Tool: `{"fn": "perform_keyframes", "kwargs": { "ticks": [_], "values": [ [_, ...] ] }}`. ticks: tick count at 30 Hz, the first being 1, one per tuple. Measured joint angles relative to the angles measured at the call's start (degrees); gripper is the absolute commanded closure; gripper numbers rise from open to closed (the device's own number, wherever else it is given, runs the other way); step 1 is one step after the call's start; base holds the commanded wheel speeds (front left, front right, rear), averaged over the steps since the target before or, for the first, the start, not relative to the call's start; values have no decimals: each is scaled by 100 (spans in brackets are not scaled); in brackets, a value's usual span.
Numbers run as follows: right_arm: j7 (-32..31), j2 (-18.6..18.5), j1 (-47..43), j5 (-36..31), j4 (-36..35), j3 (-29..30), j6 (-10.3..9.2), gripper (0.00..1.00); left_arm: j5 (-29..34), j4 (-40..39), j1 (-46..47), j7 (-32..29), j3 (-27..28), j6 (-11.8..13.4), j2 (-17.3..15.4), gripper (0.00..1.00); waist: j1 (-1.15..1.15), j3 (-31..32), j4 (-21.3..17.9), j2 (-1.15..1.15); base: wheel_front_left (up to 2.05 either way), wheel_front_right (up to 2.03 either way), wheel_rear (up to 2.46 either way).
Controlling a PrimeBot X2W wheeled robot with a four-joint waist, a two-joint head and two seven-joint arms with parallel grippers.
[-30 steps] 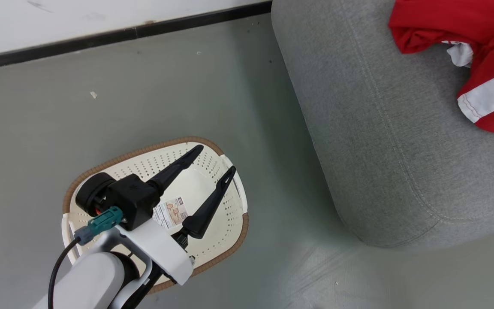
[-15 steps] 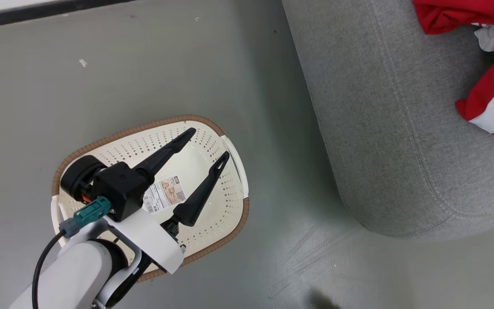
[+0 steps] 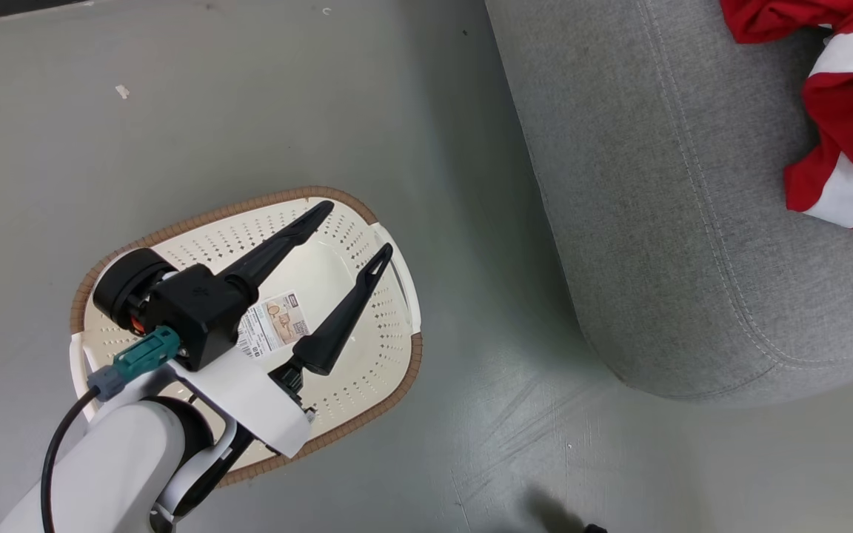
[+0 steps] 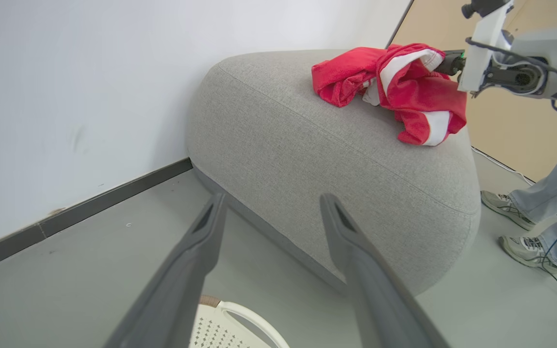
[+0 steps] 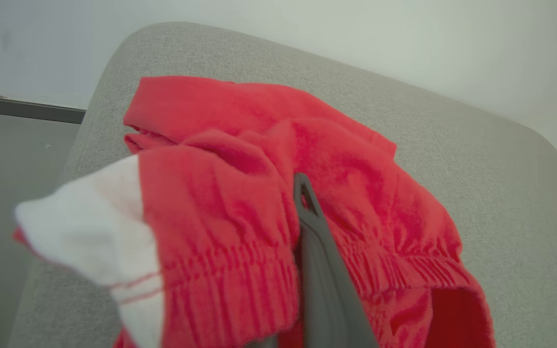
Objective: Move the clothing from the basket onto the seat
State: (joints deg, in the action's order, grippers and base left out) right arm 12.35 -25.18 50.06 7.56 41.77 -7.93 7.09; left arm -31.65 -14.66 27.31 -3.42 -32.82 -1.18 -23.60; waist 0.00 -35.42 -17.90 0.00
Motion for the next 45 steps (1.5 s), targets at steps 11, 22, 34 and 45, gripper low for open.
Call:
{"fn": "perform_keyframes", "kwargs": {
  "ticks": [11,22,34,45],
  "values": [
    [11,-16,98,182,264,-68,0,0,-9,159,1,179,45,-56,31,0,0,215,-65,0,0,0,0],
    [21,-14,42,619,358,-425,0,0,-59,372,1,393,48,-107,138,0,0,551,-118,0,0,0,0],
    [-1096,-3,-533,2029,421,-1188,0,0,-164,724,-113,675,54,-157,280,0,0,1141,-171,0,0,0,0],
    [-1438,-677,-558,2854,-303,-1589,0,0,-315,983,-391,965,118,-149,417,0,0,1748,-186,0,0,0,0]
  ]
}}
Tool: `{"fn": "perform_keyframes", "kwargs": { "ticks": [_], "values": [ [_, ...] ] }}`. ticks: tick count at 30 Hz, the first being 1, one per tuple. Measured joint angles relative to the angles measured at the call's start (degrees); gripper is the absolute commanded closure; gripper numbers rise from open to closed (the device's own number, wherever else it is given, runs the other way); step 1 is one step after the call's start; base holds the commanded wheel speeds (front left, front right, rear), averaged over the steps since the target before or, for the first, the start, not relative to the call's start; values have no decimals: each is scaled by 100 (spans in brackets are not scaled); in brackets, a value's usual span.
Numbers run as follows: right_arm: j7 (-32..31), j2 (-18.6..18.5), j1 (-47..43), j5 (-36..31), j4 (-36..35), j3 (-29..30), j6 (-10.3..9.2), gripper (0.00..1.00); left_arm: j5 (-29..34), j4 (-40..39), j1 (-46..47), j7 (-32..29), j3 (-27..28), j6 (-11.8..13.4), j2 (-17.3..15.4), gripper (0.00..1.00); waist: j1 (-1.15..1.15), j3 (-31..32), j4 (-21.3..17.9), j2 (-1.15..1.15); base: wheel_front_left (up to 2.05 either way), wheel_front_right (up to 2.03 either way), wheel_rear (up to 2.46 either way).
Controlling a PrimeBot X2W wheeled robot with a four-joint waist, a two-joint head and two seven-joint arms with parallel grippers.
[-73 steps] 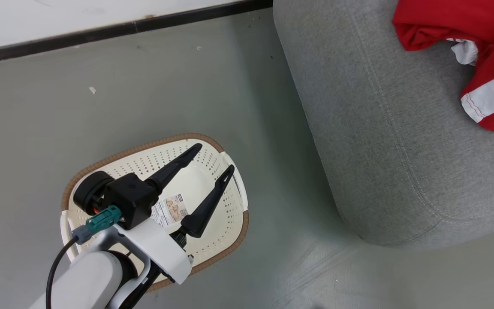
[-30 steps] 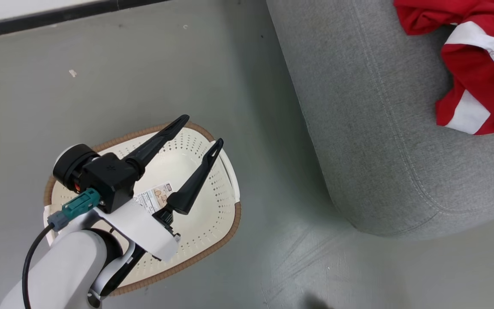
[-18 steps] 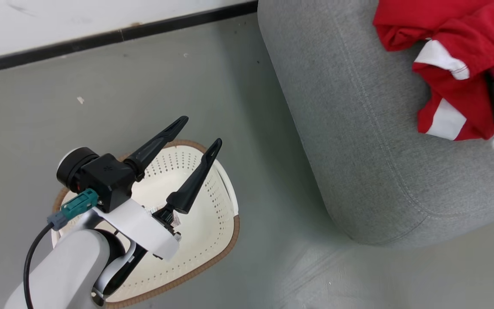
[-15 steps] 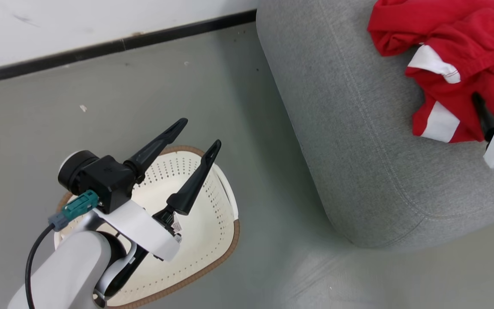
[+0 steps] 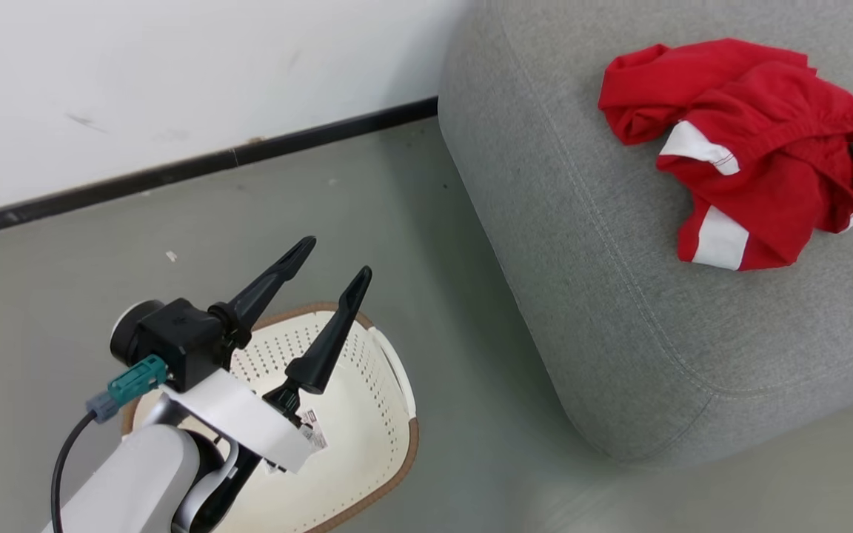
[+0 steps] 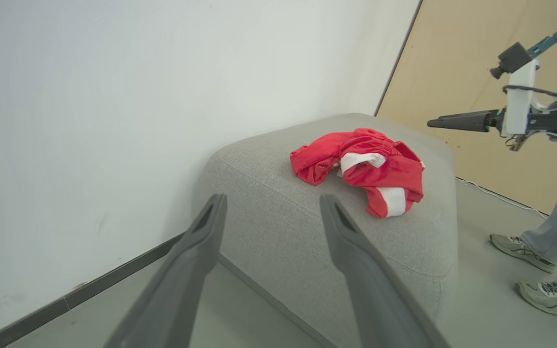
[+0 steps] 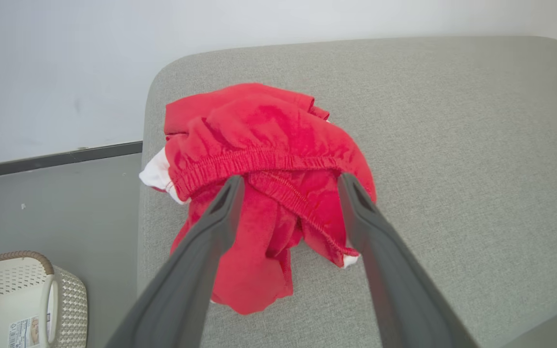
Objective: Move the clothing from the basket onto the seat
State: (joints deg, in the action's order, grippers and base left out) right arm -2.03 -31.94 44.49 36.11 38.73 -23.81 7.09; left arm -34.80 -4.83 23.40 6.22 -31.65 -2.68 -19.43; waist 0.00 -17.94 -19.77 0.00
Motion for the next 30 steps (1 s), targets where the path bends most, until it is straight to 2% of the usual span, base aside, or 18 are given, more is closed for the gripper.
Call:
{"fn": "perform_keyframes", "kwargs": {
  "ticks": [6,15,20,30],
  "values": [
    [-44,-327,-2,298,-466,-219,-1,0,-100,115,-185,152,87,63,107,0,0,314,34,0,0,0,0],
    [62,-553,-64,617,-1203,-678,-1,0,-145,246,-420,352,248,254,140,0,0,720,200,0,0,0,0],
    [197,-572,-175,882,-1478,-828,-1,0,-152,312,-549,423,364,342,140,0,0,911,346,0,0,0,0],
    [708,-703,-555,957,-1874,-1084,-1,0,-257,424,-921,547,654,569,131,0,0,1248,747,0,0,0,0]
  ]
}}
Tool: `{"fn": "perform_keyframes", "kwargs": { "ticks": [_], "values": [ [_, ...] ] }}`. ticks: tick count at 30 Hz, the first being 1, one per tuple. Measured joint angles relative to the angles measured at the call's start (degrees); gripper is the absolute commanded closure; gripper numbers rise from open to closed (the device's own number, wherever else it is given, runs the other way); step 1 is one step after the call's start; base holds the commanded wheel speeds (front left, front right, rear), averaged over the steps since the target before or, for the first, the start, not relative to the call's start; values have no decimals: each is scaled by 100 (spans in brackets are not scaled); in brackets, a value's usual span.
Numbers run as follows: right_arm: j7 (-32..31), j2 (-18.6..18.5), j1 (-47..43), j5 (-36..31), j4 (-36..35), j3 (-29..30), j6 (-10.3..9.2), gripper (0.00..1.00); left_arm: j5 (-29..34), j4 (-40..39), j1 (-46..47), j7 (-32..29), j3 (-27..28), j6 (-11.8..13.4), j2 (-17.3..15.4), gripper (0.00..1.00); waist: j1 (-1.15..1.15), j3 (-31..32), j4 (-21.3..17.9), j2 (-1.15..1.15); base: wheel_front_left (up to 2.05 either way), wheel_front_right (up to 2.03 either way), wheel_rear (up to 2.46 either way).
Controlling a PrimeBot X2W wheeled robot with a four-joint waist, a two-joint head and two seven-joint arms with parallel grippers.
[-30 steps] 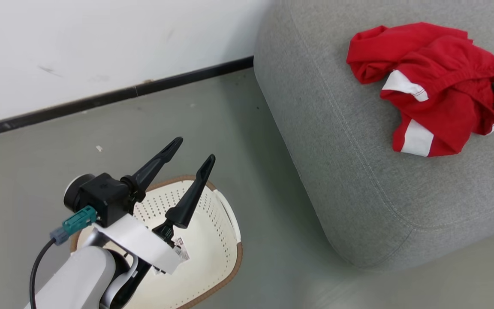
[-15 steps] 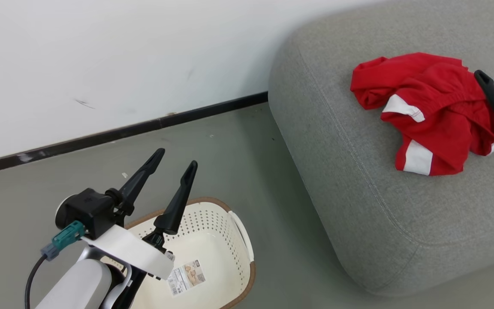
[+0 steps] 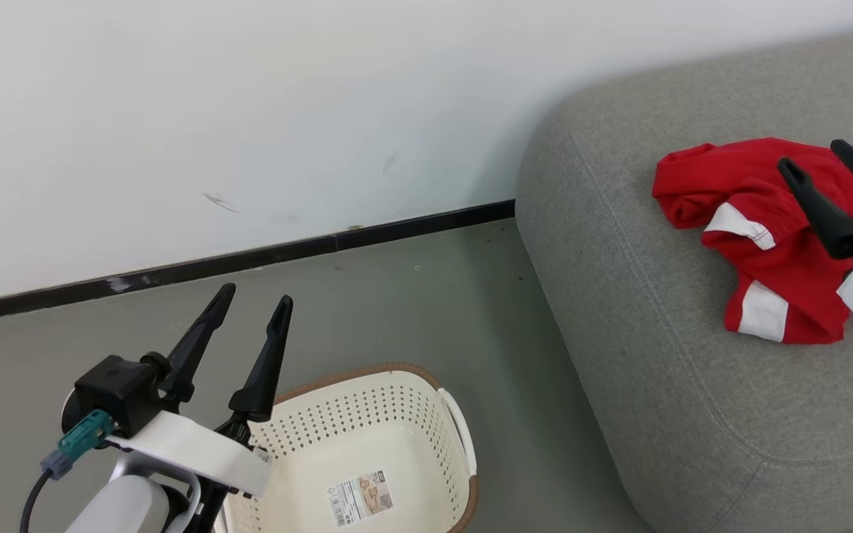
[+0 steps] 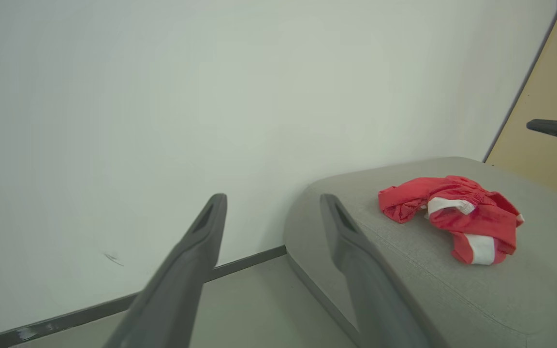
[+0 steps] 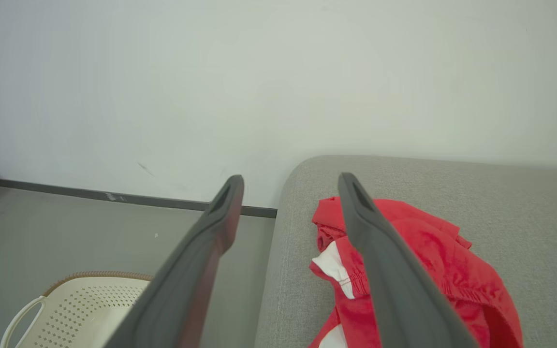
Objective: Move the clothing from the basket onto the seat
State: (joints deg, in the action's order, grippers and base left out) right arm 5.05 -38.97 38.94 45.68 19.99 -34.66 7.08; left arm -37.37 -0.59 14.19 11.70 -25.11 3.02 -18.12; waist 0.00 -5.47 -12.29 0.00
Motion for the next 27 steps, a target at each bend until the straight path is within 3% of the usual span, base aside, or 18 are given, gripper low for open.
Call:
{"fn": "perform_keyframes", "kwargs": {
  "ticks": [12,27],
  "values": [
    [808,12,-651,14,-90,123,0,0,-196,85,-439,102,341,265,10,0,0,272,492,0,0,0,0],
    [915,525,-1624,-352,-114,916,0,0,-298,190,-826,154,453,346,75,0,0,496,1077,0,0,0,0]
  ]
}}
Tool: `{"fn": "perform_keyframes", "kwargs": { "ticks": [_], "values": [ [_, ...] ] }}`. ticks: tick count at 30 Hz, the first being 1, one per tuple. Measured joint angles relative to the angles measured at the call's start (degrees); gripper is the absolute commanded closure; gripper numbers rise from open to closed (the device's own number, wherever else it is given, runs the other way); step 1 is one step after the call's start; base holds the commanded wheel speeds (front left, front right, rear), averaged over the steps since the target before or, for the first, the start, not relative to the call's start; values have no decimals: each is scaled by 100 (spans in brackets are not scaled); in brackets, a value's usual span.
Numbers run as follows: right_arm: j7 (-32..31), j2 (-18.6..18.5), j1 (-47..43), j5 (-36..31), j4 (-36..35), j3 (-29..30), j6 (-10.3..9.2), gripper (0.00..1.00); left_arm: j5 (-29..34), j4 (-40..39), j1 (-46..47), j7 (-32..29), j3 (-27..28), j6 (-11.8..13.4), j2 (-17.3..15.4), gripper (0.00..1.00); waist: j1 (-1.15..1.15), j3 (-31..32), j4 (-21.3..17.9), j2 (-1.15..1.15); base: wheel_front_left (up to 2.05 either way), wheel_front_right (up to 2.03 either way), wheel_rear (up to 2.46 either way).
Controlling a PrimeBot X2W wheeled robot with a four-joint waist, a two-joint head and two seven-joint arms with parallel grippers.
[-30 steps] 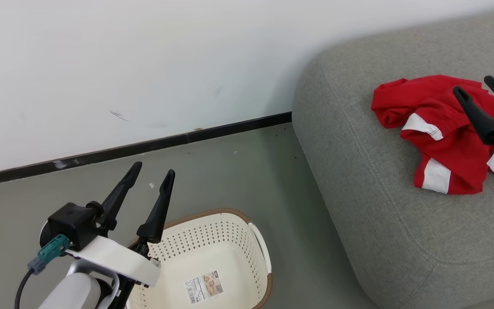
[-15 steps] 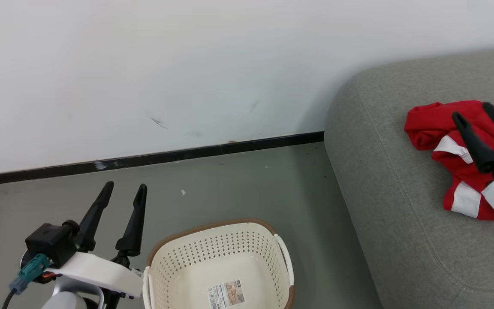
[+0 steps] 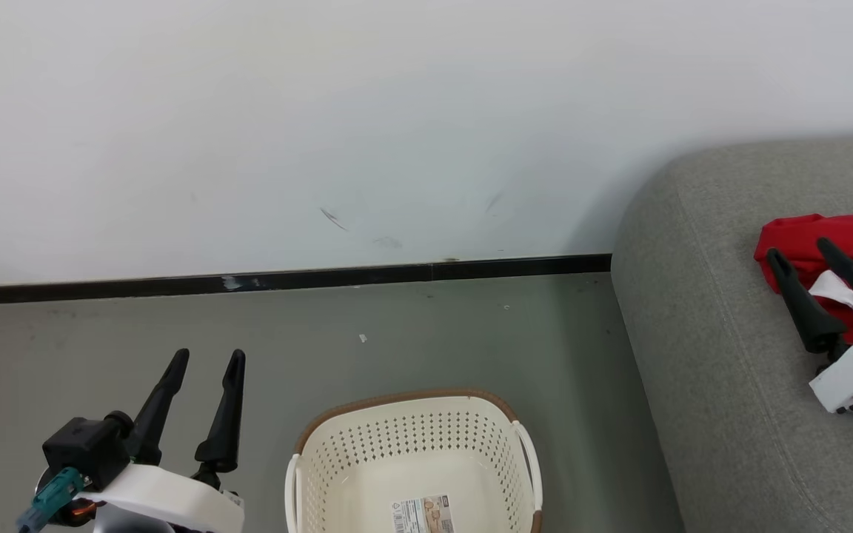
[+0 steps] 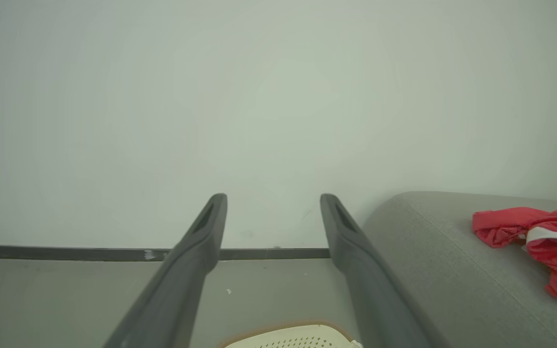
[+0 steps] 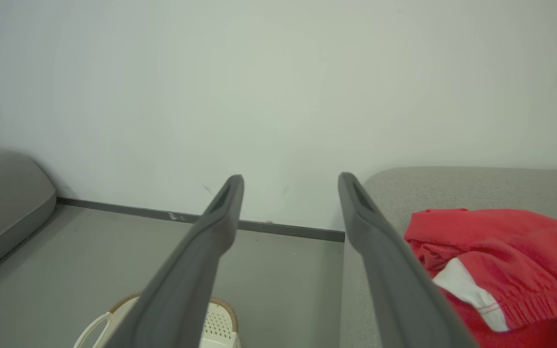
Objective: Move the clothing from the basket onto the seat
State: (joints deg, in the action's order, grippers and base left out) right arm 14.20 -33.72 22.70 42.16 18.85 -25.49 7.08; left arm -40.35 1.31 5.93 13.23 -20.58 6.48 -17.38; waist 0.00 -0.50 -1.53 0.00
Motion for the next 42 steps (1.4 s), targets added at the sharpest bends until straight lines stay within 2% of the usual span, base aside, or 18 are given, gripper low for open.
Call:
{"fn": "perform_keyframes", "kwargs": {
  "ticks": [6,21,28,42],
  "values": [
    [0,437,-357,-278,-293,700,0,0,-42,49,-62,5,0,-1,79,0,0,58,177,0,0,0,0],
    [0,1429,-1480,-980,-760,1311,0,0,8,167,-74,54,-45,-16,107,0,0,146,462,0,0,0,0],
    [0,1895,-1863,-1263,-1024,1456,0,0,14,222,-157,84,40,-15,267,0,0,157,543,0,0,0,0],
    [0,2343,-2175,-1944,-1372,1656,0,0,478,231,-289,105,234,-31,358,0,0,162,572,0,0,0,0]
  ]
}}
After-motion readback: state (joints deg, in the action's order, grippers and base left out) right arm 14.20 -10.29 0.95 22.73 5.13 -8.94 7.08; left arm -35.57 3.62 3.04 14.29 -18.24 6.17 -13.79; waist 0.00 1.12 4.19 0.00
